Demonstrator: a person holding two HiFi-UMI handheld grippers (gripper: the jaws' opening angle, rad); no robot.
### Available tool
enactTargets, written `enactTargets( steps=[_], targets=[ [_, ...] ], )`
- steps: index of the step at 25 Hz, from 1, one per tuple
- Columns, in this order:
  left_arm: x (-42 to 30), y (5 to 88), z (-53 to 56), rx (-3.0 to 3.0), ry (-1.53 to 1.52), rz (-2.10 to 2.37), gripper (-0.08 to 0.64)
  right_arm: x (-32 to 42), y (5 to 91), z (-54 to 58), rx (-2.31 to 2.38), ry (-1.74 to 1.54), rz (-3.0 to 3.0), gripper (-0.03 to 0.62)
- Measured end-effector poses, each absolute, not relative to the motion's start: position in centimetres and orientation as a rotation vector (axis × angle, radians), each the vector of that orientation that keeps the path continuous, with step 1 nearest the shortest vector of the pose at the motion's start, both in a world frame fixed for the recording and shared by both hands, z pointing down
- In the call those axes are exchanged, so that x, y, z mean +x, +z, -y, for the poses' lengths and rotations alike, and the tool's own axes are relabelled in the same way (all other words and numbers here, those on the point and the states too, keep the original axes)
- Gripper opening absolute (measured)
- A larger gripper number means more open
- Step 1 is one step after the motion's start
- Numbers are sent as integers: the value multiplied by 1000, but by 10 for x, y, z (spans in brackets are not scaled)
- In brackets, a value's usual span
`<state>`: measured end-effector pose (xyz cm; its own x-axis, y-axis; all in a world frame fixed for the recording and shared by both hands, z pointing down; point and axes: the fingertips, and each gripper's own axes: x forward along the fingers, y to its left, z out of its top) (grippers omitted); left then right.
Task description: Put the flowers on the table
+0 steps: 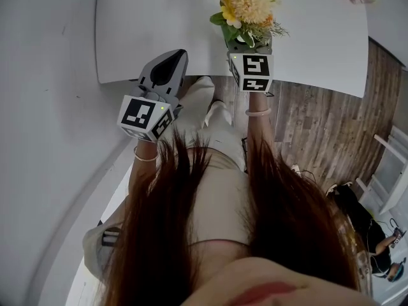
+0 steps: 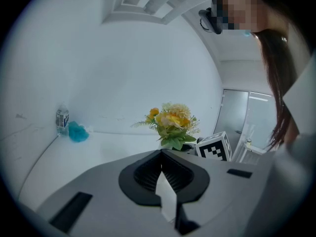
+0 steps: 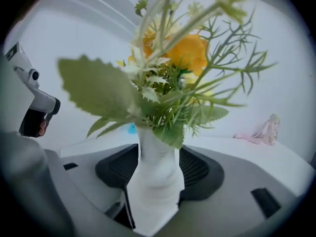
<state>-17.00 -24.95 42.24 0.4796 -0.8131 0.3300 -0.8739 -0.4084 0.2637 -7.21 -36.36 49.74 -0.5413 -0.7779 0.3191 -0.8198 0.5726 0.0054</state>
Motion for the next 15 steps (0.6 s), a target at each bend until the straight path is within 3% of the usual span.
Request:
enactTargets(
  steps=[15],
  targets=[
    [-142, 407, 230, 2385, 212, 1349, 3, -45, 489, 337, 1351, 229, 2497, 259]
  ],
)
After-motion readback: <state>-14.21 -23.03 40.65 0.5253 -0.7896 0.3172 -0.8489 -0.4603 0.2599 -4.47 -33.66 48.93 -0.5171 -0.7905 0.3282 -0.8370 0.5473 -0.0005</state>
